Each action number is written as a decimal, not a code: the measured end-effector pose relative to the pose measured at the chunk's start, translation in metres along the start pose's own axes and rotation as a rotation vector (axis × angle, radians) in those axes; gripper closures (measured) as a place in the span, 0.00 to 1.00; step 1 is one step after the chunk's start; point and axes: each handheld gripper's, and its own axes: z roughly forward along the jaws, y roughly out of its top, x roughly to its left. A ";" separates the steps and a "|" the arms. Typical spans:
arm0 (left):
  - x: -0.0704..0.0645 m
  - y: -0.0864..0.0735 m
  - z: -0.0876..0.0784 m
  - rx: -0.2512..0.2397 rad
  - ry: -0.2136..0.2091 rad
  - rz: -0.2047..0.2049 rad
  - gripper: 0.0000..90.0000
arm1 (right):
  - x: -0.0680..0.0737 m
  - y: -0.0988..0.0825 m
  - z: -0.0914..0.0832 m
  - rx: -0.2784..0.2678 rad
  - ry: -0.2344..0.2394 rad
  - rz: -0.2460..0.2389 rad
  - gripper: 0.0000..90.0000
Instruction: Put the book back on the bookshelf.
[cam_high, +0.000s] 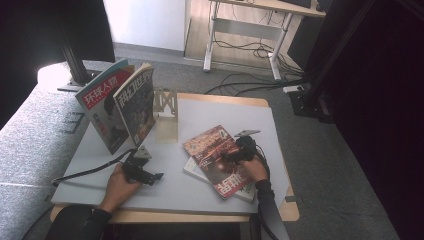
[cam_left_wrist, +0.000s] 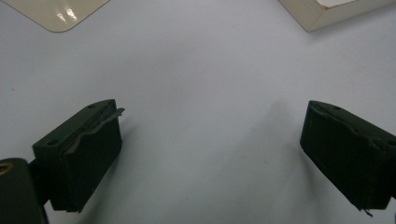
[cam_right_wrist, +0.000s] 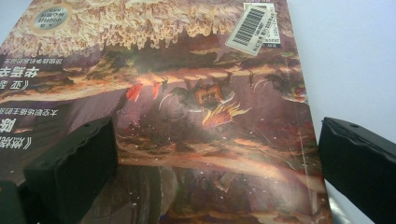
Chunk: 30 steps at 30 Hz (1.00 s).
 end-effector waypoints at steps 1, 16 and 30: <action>0.000 0.000 0.000 0.000 0.000 0.001 0.06 | 0.002 0.000 0.000 0.001 0.006 -0.008 0.00; 0.000 0.000 0.000 0.000 0.000 0.001 0.05 | 0.035 0.003 -0.023 -0.057 0.034 -0.046 0.00; 0.000 0.000 0.000 0.000 -0.001 0.001 0.05 | 0.094 0.001 -0.008 0.001 0.087 -0.149 0.00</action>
